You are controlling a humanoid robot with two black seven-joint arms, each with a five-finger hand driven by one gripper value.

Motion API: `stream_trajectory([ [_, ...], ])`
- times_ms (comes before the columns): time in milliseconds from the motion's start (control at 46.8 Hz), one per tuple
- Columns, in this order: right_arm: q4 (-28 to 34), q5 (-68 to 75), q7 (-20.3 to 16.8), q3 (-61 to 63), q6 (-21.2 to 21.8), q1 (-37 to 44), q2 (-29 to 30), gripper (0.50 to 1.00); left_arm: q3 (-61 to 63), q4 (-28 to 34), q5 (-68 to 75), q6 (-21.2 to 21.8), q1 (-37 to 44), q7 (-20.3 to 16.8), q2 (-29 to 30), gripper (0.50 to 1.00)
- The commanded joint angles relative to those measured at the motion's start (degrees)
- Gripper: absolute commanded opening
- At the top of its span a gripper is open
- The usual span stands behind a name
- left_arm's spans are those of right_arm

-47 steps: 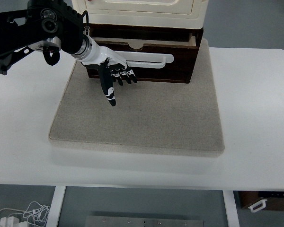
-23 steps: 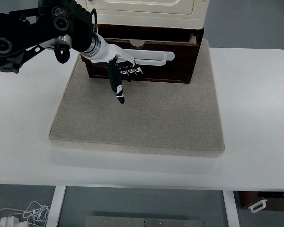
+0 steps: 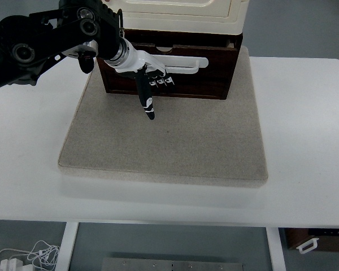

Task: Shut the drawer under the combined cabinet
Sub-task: 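Push the brown drawer with the left hand toward the cabinet, then lift the left hand up and away from the closed drawer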

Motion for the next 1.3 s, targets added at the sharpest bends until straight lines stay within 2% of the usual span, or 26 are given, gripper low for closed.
stream_trajectory([
  [0,0.0,0.0,0.0,0.0,0.0,0.0,0.0,0.952,0.0,1.0,0.0,0.1,0.1,0.0,-0.1,0.988],
  [812,0.0,0.0,0.0,0.0,0.0,0.0,0.0,0.952,-1.8,6.3,1.2,1.3,0.6,0.0,-0.4,0.977],
  [1283,0.0,0.0,0.0,0.0,0.0,0.0,0.0,0.952,-9.2,3.1,-1.2,-1.0,0.9,-0.4,-0.4,0.996],
])
